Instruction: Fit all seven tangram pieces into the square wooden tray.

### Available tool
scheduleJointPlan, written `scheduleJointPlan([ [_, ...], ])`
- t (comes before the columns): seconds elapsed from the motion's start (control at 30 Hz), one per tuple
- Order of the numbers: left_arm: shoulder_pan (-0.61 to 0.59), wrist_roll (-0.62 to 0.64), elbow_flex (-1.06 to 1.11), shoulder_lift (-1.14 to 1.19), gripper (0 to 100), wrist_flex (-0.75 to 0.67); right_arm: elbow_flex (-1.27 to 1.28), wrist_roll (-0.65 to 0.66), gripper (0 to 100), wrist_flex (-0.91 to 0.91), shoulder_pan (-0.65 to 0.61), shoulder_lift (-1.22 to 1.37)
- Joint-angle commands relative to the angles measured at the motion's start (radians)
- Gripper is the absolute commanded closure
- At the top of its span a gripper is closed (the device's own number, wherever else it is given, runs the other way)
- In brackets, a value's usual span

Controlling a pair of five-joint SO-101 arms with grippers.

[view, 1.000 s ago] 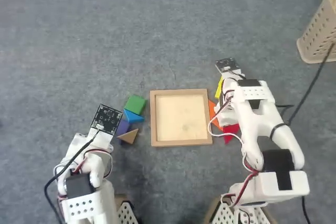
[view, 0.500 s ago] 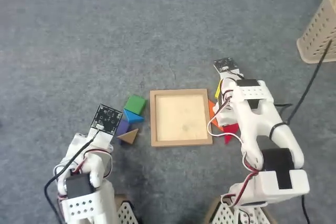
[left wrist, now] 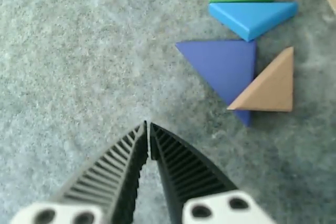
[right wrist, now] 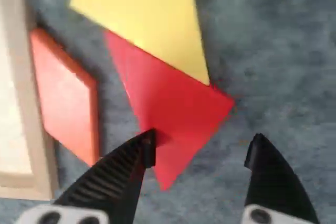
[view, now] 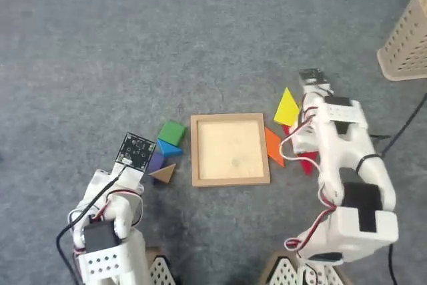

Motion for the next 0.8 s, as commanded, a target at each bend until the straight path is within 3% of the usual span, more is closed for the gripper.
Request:
scheduleJointPlan([
  [0.0, -0.003, -0.011, -0.004, -0.012, 99, 0.003, -0.040, 0.037, 71.3, 0.018, 0.025, 0.039],
  [0.2, -0.003, -0.011, -0.004, -0.012, 99, 0.003, -0.126, 0.052, 71.3, 0.099, -0.008, -0.042],
  [0.3, -0.003, -0.011, -0.004, -0.012, 99, 0.003, -0.181, 0.141, 71.4, 0.140, -0.018, -0.065],
  [0.6, -0.003, -0.011, -0.004, -0.012, 99, 0.003, -0.235, 0.265, 71.3, 0.147, -0.077, 0.038],
  [0.77, -0.003, -0.011, -0.004, -0.012, 99, 0.003, -0.341, 0.272, 71.3, 0.142, -0.030, 0.133],
])
